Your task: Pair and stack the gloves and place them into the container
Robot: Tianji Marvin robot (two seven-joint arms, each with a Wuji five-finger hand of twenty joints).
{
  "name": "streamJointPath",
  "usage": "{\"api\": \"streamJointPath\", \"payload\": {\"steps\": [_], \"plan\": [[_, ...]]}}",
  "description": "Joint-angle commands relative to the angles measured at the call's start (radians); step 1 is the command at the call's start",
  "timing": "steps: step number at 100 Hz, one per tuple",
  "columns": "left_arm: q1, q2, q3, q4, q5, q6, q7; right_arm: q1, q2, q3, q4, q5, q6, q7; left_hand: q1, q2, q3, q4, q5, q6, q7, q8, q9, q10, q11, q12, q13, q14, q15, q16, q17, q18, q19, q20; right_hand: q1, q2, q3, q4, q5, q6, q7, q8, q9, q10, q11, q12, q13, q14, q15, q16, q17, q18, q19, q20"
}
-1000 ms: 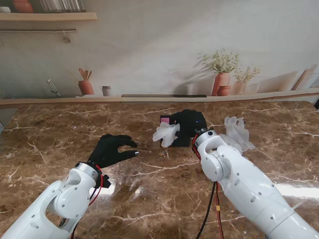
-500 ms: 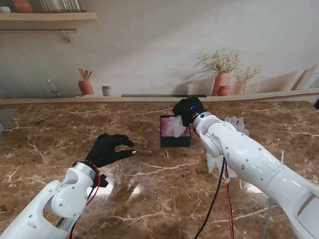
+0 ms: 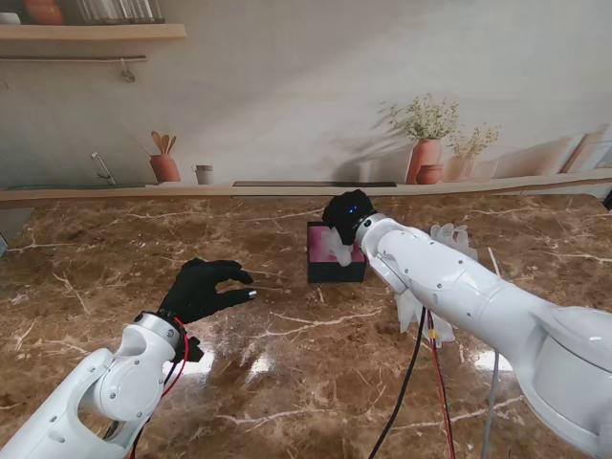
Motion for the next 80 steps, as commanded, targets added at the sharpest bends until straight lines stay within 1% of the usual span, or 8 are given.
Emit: {"api": "streamJointPath", "payload": {"steps": [1, 7, 16, 27, 39, 54, 67, 80], "plan": [[0.009, 0.001, -0.004, -0.002, 0.000, 0.005, 0.000, 0.016, -0.024, -0.010, 0.016, 0.008, -0.007, 0.008, 0.007, 0.034, -0.037, 0.022, 0.013, -0.028, -0.003, 0.019, -0.004, -0.011, -0.022, -0.008, 0.002, -0.027, -0.031, -0.015, -0.022, -0.006, -0.030, 0.022, 0.007, 0.017, 0.047, 0.025, 0.034, -0.034, 0.036, -0.018, -0.001, -0.019, 0.031, 0.023, 0.047, -0.001, 0.029, 0.020, 0.029, -0.082, 0.062, 0.025], [0.010, 0.001, -0.006, -0.001, 0.000, 0.005, 0.000, 0.026, -0.045, -0.030, 0.053, 0.026, -0.009, -0.004, 0.009, 0.034, -0.038, 0.022, 0.014, -0.026, -0.003, 0.019, -0.003, -0.012, -0.022, -0.007, 0.004, -0.025, -0.030, -0.015, -0.021, -0.006, -0.032, 0.024, 0.006, 0.018, 0.048, 0.025, 0.034, -0.035, 0.038, -0.018, -0.001, -0.019, 0.030, 0.024, 0.048, -0.003, 0.032, 0.023, 0.030, -0.084, 0.064, 0.027], [0.012, 0.001, -0.008, -0.002, -0.002, 0.007, -0.001, 0.035, -0.069, -0.048, 0.092, 0.050, -0.009, -0.008, 0.011, 0.034, -0.039, 0.023, 0.014, -0.026, -0.003, 0.019, -0.003, -0.010, -0.022, -0.007, 0.004, -0.026, -0.030, -0.014, -0.021, -0.007, -0.035, 0.025, 0.006, 0.018, 0.049, 0.026, 0.034, -0.035, 0.038, -0.019, -0.001, -0.019, 0.030, 0.024, 0.047, -0.004, 0.034, 0.025, 0.031, -0.086, 0.066, 0.029], [0.015, 0.001, -0.009, -0.004, -0.003, 0.011, -0.001, 0.043, -0.093, -0.063, 0.131, 0.073, 0.003, -0.008, 0.012, 0.035, -0.042, 0.023, 0.014, -0.026, -0.003, 0.020, -0.004, -0.011, -0.022, -0.007, 0.004, -0.025, -0.030, -0.014, -0.021, -0.007, -0.037, 0.027, -0.002, 0.022, 0.050, 0.026, 0.030, -0.032, 0.037, -0.021, -0.002, -0.019, 0.028, 0.024, 0.047, -0.004, 0.035, 0.028, 0.032, -0.090, 0.069, 0.031], [0.017, 0.000, -0.009, -0.006, -0.003, 0.016, 0.000, 0.053, -0.111, -0.077, 0.165, 0.090, 0.021, -0.006, 0.013, 0.034, -0.044, 0.023, 0.015, -0.027, -0.002, 0.020, -0.001, -0.010, -0.021, -0.007, 0.005, -0.026, -0.030, -0.014, -0.021, -0.007, -0.039, 0.029, -0.010, 0.035, 0.054, 0.029, 0.026, -0.029, 0.035, -0.024, -0.006, -0.017, 0.025, 0.023, 0.047, -0.007, 0.034, 0.029, 0.033, -0.095, 0.070, 0.033], [0.018, 0.001, -0.009, -0.009, -0.004, 0.021, -0.004, 0.059, -0.119, -0.080, 0.183, 0.101, 0.038, -0.002, 0.014, 0.035, -0.045, 0.023, 0.016, -0.025, -0.002, 0.020, -0.002, -0.010, -0.021, -0.007, 0.004, -0.024, -0.029, -0.013, -0.021, -0.006, -0.041, 0.032, -0.012, 0.040, 0.057, 0.031, 0.024, -0.029, 0.035, -0.026, -0.008, -0.016, 0.023, 0.022, 0.048, -0.009, 0.033, 0.030, 0.034, -0.101, 0.073, 0.036], [0.016, 0.001, -0.007, -0.007, -0.005, 0.023, -0.005, 0.057, -0.117, -0.079, 0.173, 0.103, 0.044, 0.017, 0.016, 0.035, -0.047, 0.023, 0.016, -0.025, -0.002, 0.020, -0.001, -0.007, -0.020, -0.007, 0.004, -0.025, -0.028, -0.013, -0.020, -0.006, -0.042, 0.034, -0.012, 0.034, 0.052, 0.028, 0.019, -0.021, 0.032, -0.029, -0.010, -0.015, 0.017, 0.016, 0.045, -0.006, 0.029, 0.029, 0.034, -0.100, 0.074, 0.037], [0.017, 0.001, -0.006, -0.007, -0.005, 0.025, -0.006, 0.043, -0.110, -0.067, 0.151, 0.100, 0.032, 0.018, 0.016, 0.036, -0.049, 0.024, 0.016, -0.025, -0.001, 0.020, -0.001, -0.009, -0.019, -0.006, 0.004, -0.024, -0.028, -0.012, -0.020, -0.006, -0.043, 0.035, -0.037, 0.006, 0.027, 0.012, 0.006, -0.003, 0.022, -0.042, -0.011, -0.006, -0.006, -0.012, 0.047, -0.009, 0.015, 0.024, 0.033, -0.105, 0.068, 0.035]]}}
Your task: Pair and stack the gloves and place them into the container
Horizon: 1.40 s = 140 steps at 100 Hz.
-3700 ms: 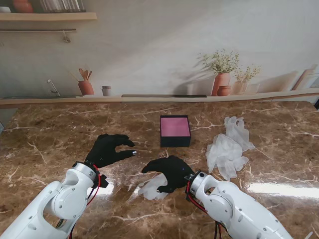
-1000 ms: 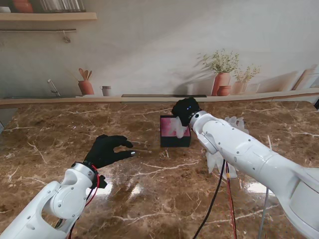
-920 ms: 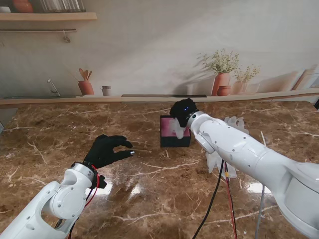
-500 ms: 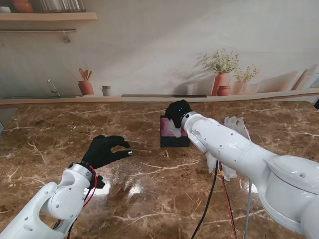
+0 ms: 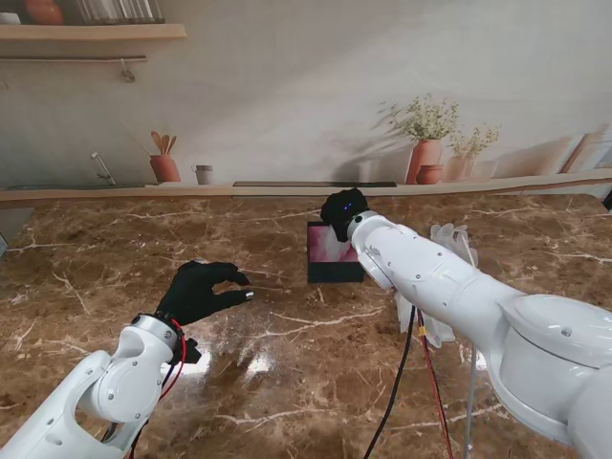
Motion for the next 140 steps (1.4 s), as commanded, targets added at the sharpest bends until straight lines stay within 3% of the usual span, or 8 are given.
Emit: {"api": "streamJointPath", "payload": {"steps": [1, 36, 41, 48, 51, 71, 95, 140], "plan": [[0.005, 0.001, 0.003, -0.001, 0.000, 0.006, -0.001, 0.000, 0.005, 0.014, -0.021, -0.002, -0.007, 0.013, 0.016, 0.035, -0.038, 0.020, 0.016, -0.025, -0.001, 0.010, -0.001, -0.010, -0.019, -0.006, 0.005, -0.024, -0.027, -0.011, -0.020, -0.006, -0.030, 0.013, -0.026, -0.016, 0.023, 0.010, 0.007, 0.006, 0.020, -0.018, 0.001, -0.001, -0.004, -0.014, 0.047, 0.003, 0.012, 0.022, 0.027, -0.091, 0.056, 0.023], [0.010, 0.000, -0.005, -0.005, 0.004, 0.007, 0.001, -0.037, 0.033, 0.090, -0.118, 0.028, -0.010, 0.105, 0.022, 0.033, -0.039, 0.021, 0.017, -0.027, 0.002, 0.012, -0.003, -0.009, -0.020, -0.007, 0.001, -0.025, -0.029, -0.012, -0.021, -0.009, -0.037, 0.014, -0.103, -0.036, 0.008, -0.001, -0.049, 0.084, -0.095, -0.056, -0.049, 0.033, -0.102, -0.155, 0.007, 0.039, -0.243, -0.059, -0.024, -0.052, -0.068, -0.010], [0.010, 0.000, -0.005, -0.004, 0.002, 0.007, 0.001, -0.042, 0.039, 0.102, -0.131, 0.034, -0.012, 0.121, 0.022, 0.032, -0.039, 0.021, 0.018, -0.026, 0.002, 0.012, -0.003, -0.009, -0.020, -0.007, 0.002, -0.024, -0.029, -0.012, -0.021, -0.009, -0.039, 0.014, -0.137, -0.028, 0.020, 0.024, -0.042, 0.111, -0.195, -0.012, -0.073, 0.038, -0.122, -0.207, -0.013, 0.046, -0.287, -0.072, -0.042, -0.048, -0.090, -0.006], [0.009, 0.000, -0.004, -0.002, 0.004, 0.005, 0.003, -0.050, 0.048, 0.120, -0.152, 0.043, -0.015, 0.143, 0.022, 0.032, -0.039, 0.020, 0.018, -0.029, 0.002, 0.012, -0.003, -0.010, -0.020, -0.007, 0.001, -0.025, -0.029, -0.012, -0.022, -0.009, -0.040, 0.014, -0.198, -0.004, 0.037, 0.144, -0.034, 0.148, -0.378, 0.134, -0.109, 0.046, -0.141, -0.320, -0.038, 0.054, -0.331, -0.088, -0.061, -0.043, -0.115, 0.000], [0.008, 0.000, -0.003, 0.000, 0.004, 0.004, 0.004, -0.054, 0.053, 0.130, -0.163, 0.047, -0.016, 0.154, 0.023, 0.032, -0.039, 0.021, 0.017, -0.029, 0.002, 0.012, -0.003, -0.010, -0.020, -0.007, 0.001, -0.025, -0.029, -0.013, -0.021, -0.009, -0.041, 0.014, -0.211, -0.004, 0.035, 0.157, -0.044, 0.154, -0.408, 0.153, -0.119, 0.048, -0.157, -0.336, -0.046, 0.058, -0.348, -0.096, -0.068, -0.042, -0.123, -0.001], [0.007, 0.000, -0.003, 0.003, 0.004, -0.001, 0.008, -0.096, 0.108, 0.214, -0.290, 0.065, 0.004, 0.265, 0.024, 0.032, -0.039, 0.021, 0.015, -0.029, 0.001, 0.012, -0.005, -0.012, -0.021, -0.008, -0.001, -0.027, -0.031, -0.014, -0.022, -0.009, -0.046, 0.016, -0.271, 0.035, -0.006, 0.159, -0.131, 0.192, -0.498, 0.126, -0.163, 0.063, -0.230, -0.409, -0.086, 0.078, -0.418, -0.130, -0.108, -0.014, -0.167, -0.011], [0.002, 0.000, 0.002, 0.010, 0.004, -0.011, 0.008, -0.132, 0.154, 0.272, -0.381, 0.022, 0.027, 0.306, 0.025, 0.030, -0.038, 0.021, 0.017, -0.029, 0.002, 0.012, -0.004, -0.010, -0.021, -0.008, -0.002, -0.025, -0.032, -0.014, -0.023, -0.010, -0.051, 0.017, -0.181, 0.046, 0.014, 0.173, -0.162, 0.204, -0.521, 0.104, -0.167, 0.069, -0.257, -0.458, -0.083, 0.078, -0.481, -0.181, -0.109, 0.000, -0.185, -0.019], [-0.007, 0.000, 0.008, 0.022, 0.005, -0.018, 0.010, -0.218, 0.185, 0.400, -0.512, 0.067, 0.023, 0.380, 0.022, 0.030, -0.036, 0.020, 0.019, -0.031, 0.004, 0.014, -0.003, -0.010, -0.021, -0.007, -0.003, -0.022, -0.031, -0.013, -0.023, -0.009, -0.060, 0.021, -0.214, -0.052, 0.032, 0.152, -0.265, 0.254, -0.582, 0.051, -0.265, 0.085, -0.310, -0.523, -0.168, 0.115, -0.587, -0.259, -0.185, 0.054, -0.278, -0.047]]}}
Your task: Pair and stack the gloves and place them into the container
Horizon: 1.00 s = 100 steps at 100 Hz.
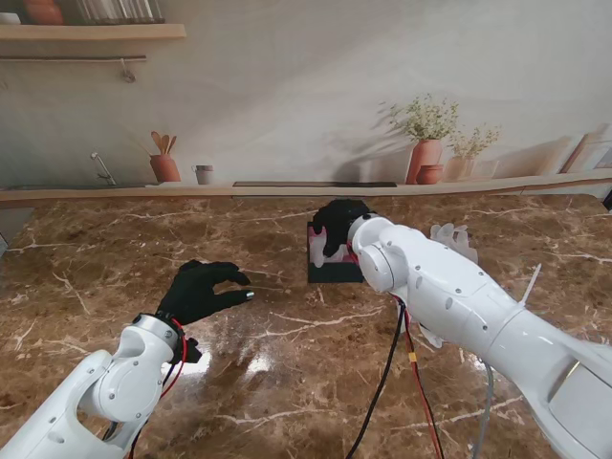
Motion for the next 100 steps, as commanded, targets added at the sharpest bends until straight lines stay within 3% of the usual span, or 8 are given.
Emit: {"api": "streamJointPath", "payload": {"steps": [1, 11, 24, 29, 34, 60, 81, 100], "plan": [[0.002, 0.000, 0.003, 0.005, 0.002, -0.002, 0.003, -0.015, 0.003, 0.008, -0.013, 0.006, 0.005, 0.018, 0.021, 0.030, -0.036, 0.020, 0.019, -0.030, 0.004, 0.014, -0.002, -0.010, -0.021, -0.007, -0.004, -0.021, -0.031, -0.011, -0.023, -0.009, -0.035, 0.019, -0.009, -0.038, 0.032, 0.021, -0.037, 0.024, -0.022, -0.014, -0.027, 0.015, -0.008, -0.018, -0.018, 0.034, -0.009, -0.021, -0.011, 0.003, -0.014, -0.023], [0.000, 0.000, 0.004, 0.007, 0.003, -0.004, 0.004, -0.022, 0.001, 0.013, -0.015, 0.012, 0.008, 0.012, 0.022, 0.030, -0.035, 0.020, 0.020, -0.031, 0.005, 0.014, -0.003, -0.011, -0.021, -0.007, -0.003, -0.022, -0.030, -0.010, -0.023, -0.009, -0.037, 0.020, 0.022, -0.032, 0.044, 0.023, -0.043, 0.029, -0.022, -0.019, -0.034, 0.018, -0.003, -0.028, -0.033, 0.037, -0.041, -0.050, -0.023, 0.007, -0.044, -0.029], [-0.003, 0.000, 0.005, 0.010, 0.003, -0.008, 0.006, -0.021, -0.023, 0.005, 0.033, 0.024, 0.036, -0.058, 0.021, 0.031, -0.034, 0.020, 0.018, -0.033, 0.005, 0.014, -0.004, -0.013, -0.021, -0.007, -0.004, -0.022, -0.029, -0.009, -0.022, -0.010, -0.038, 0.021, 0.162, 0.089, 0.080, 0.050, 0.068, -0.023, 0.088, 0.021, 0.072, 0.016, 0.064, -0.018, 0.046, 0.009, 0.003, -0.072, 0.052, -0.043, -0.021, -0.052], [-0.003, 0.000, 0.005, 0.011, 0.002, -0.009, 0.006, -0.019, -0.037, -0.001, 0.068, 0.020, 0.044, -0.114, 0.021, 0.031, -0.034, 0.020, 0.019, -0.034, 0.005, 0.014, -0.003, -0.012, -0.021, -0.007, -0.004, -0.023, -0.029, -0.009, -0.022, -0.011, -0.039, 0.022, 0.207, 0.062, 0.070, -0.051, 0.119, -0.060, 0.202, -0.003, 0.136, 0.011, 0.068, 0.058, 0.084, 0.002, 0.049, -0.059, 0.087, -0.064, 0.018, -0.080], [-0.003, -0.001, 0.005, 0.011, 0.002, -0.009, 0.006, -0.014, -0.047, -0.012, 0.102, 0.008, 0.043, -0.165, 0.021, 0.030, -0.034, 0.020, 0.018, -0.032, 0.005, 0.014, -0.003, -0.013, -0.021, -0.007, -0.003, -0.022, -0.029, -0.009, -0.022, -0.010, -0.039, 0.022, 0.221, 0.034, 0.055, -0.091, 0.124, -0.102, 0.363, -0.041, 0.179, -0.004, 0.075, 0.115, 0.111, -0.004, 0.104, -0.030, 0.109, -0.079, 0.043, -0.093], [-0.001, -0.001, 0.001, 0.011, 0.002, -0.007, 0.007, 0.027, -0.080, -0.088, 0.211, -0.035, 0.037, -0.289, 0.020, 0.030, -0.035, 0.020, 0.018, -0.032, 0.005, 0.014, -0.004, -0.013, -0.022, -0.008, -0.005, -0.025, -0.031, -0.010, -0.022, -0.010, -0.042, 0.024, 0.218, -0.037, 0.002, -0.133, 0.210, -0.246, 0.583, 0.124, 0.264, -0.067, 0.267, 0.384, 0.165, -0.061, 0.469, 0.240, 0.174, -0.101, 0.219, 0.014], [-0.002, -0.001, 0.000, 0.013, 0.001, -0.009, 0.007, 0.055, -0.096, -0.150, 0.251, -0.048, 0.010, -0.308, 0.022, 0.029, -0.033, 0.020, 0.019, -0.033, 0.005, 0.014, -0.003, -0.013, -0.022, -0.007, -0.004, -0.024, -0.032, -0.010, -0.022, -0.010, -0.045, 0.026, 0.234, -0.081, 0.007, -0.139, 0.270, -0.246, 0.586, 0.029, 0.337, -0.046, 0.232, 0.324, 0.199, -0.054, 0.503, 0.229, 0.196, -0.132, 0.286, 0.033], [0.000, -0.002, -0.002, 0.013, 0.000, -0.010, 0.010, 0.072, -0.108, -0.189, 0.272, -0.040, -0.010, -0.290, 0.023, 0.028, -0.031, 0.020, 0.020, -0.032, 0.005, 0.014, -0.002, -0.010, -0.022, -0.007, -0.003, -0.024, -0.032, -0.010, -0.022, -0.010, -0.046, 0.027, 0.263, -0.027, 0.032, -0.116, 0.283, -0.228, 0.605, -0.130, 0.376, -0.041, 0.147, 0.221, 0.193, -0.026, 0.415, 0.086, 0.196, -0.119, 0.293, 0.005]]}}
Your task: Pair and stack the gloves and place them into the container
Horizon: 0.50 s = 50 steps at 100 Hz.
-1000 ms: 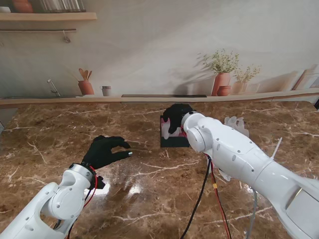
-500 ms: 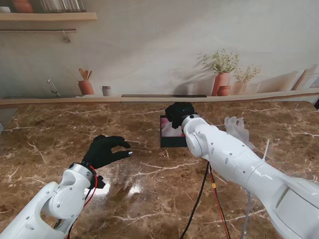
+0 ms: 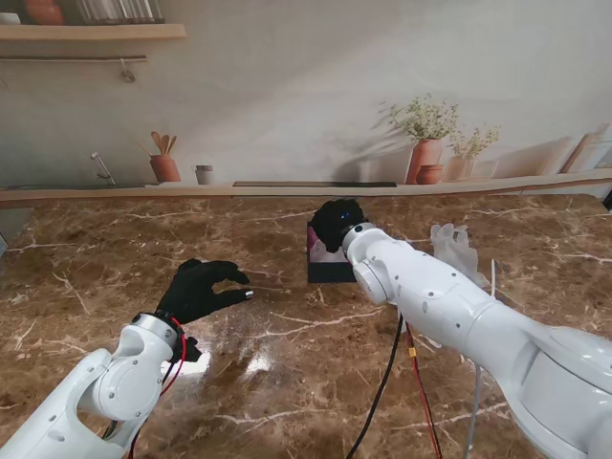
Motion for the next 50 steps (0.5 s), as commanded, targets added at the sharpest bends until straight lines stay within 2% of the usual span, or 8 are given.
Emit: {"api": "streamJointPath", "payload": {"steps": [1, 11, 23, 36, 43, 50], "plan": [[0.006, -0.001, 0.000, 0.004, 0.000, -0.002, 0.005, 0.000, -0.011, -0.003, 0.008, 0.014, 0.001, 0.032, 0.023, 0.028, -0.031, 0.020, 0.020, -0.031, 0.005, 0.014, -0.002, -0.010, -0.022, -0.007, -0.003, -0.024, -0.032, -0.010, -0.021, -0.010, -0.034, 0.016, 0.060, 0.007, 0.025, -0.018, 0.023, -0.003, 0.032, -0.047, 0.047, 0.012, -0.027, -0.031, 0.042, 0.045, -0.026, -0.047, 0.030, -0.067, 0.061, -0.009], [0.008, -0.002, -0.001, 0.004, -0.001, -0.004, 0.006, 0.006, -0.013, -0.016, 0.016, 0.025, -0.007, 0.056, 0.023, 0.027, -0.029, 0.020, 0.020, -0.031, 0.006, 0.014, -0.002, -0.013, -0.022, -0.007, -0.003, -0.024, -0.032, -0.009, -0.022, -0.010, -0.034, 0.017, 0.064, 0.034, 0.039, -0.009, 0.015, 0.003, 0.033, -0.083, 0.047, 0.011, -0.059, -0.064, 0.038, 0.055, -0.075, -0.105, 0.027, -0.060, 0.053, -0.018], [0.010, -0.002, -0.002, 0.004, -0.001, -0.003, 0.009, 0.009, -0.008, -0.019, 0.009, 0.039, -0.014, 0.102, 0.023, 0.027, -0.027, 0.019, 0.021, -0.030, 0.006, 0.015, -0.002, -0.011, -0.021, -0.007, -0.004, -0.023, -0.031, -0.009, -0.022, -0.010, -0.034, 0.017, 0.044, 0.122, 0.071, 0.009, -0.026, 0.037, 0.011, -0.145, 0.021, 0.026, -0.117, -0.104, 0.032, 0.064, -0.189, -0.180, 0.012, -0.028, 0.006, -0.047], [0.009, -0.003, -0.002, 0.004, -0.002, -0.003, 0.010, 0.011, 0.004, -0.014, -0.013, 0.057, -0.021, 0.164, 0.022, 0.028, -0.025, 0.019, 0.021, -0.030, 0.006, 0.015, -0.002, -0.012, -0.020, -0.007, -0.004, -0.024, -0.031, -0.009, -0.021, -0.010, -0.034, 0.017, 0.014, 0.201, 0.109, 0.012, -0.077, 0.058, -0.018, -0.168, -0.009, 0.037, -0.171, -0.134, 0.016, 0.067, -0.294, -0.204, 0.000, -0.009, -0.037, -0.066], [0.009, -0.003, -0.001, 0.005, -0.003, -0.004, 0.011, 0.014, 0.009, -0.010, -0.025, 0.076, -0.027, 0.205, 0.023, 0.027, -0.024, 0.019, 0.022, -0.029, 0.007, 0.015, -0.002, -0.011, -0.020, -0.007, -0.003, -0.022, -0.030, -0.009, -0.022, -0.010, -0.035, 0.017, 0.011, 0.264, 0.101, 0.005, -0.132, 0.083, -0.050, -0.174, -0.050, 0.051, -0.198, -0.148, -0.019, 0.075, -0.364, -0.219, -0.020, 0.008, -0.080, -0.080], [0.008, -0.003, -0.001, 0.006, -0.004, -0.004, 0.012, 0.017, 0.009, -0.009, -0.025, 0.091, -0.028, 0.227, 0.022, 0.028, -0.022, 0.019, 0.021, -0.031, 0.007, 0.014, -0.001, -0.012, -0.020, -0.007, -0.003, -0.025, -0.030, -0.008, -0.021, -0.010, -0.035, 0.018, 0.004, 0.296, 0.085, 0.004, -0.152, 0.091, -0.066, -0.173, -0.073, 0.056, -0.206, -0.160, -0.042, 0.084, -0.396, -0.230, -0.039, 0.019, -0.101, -0.081]]}}
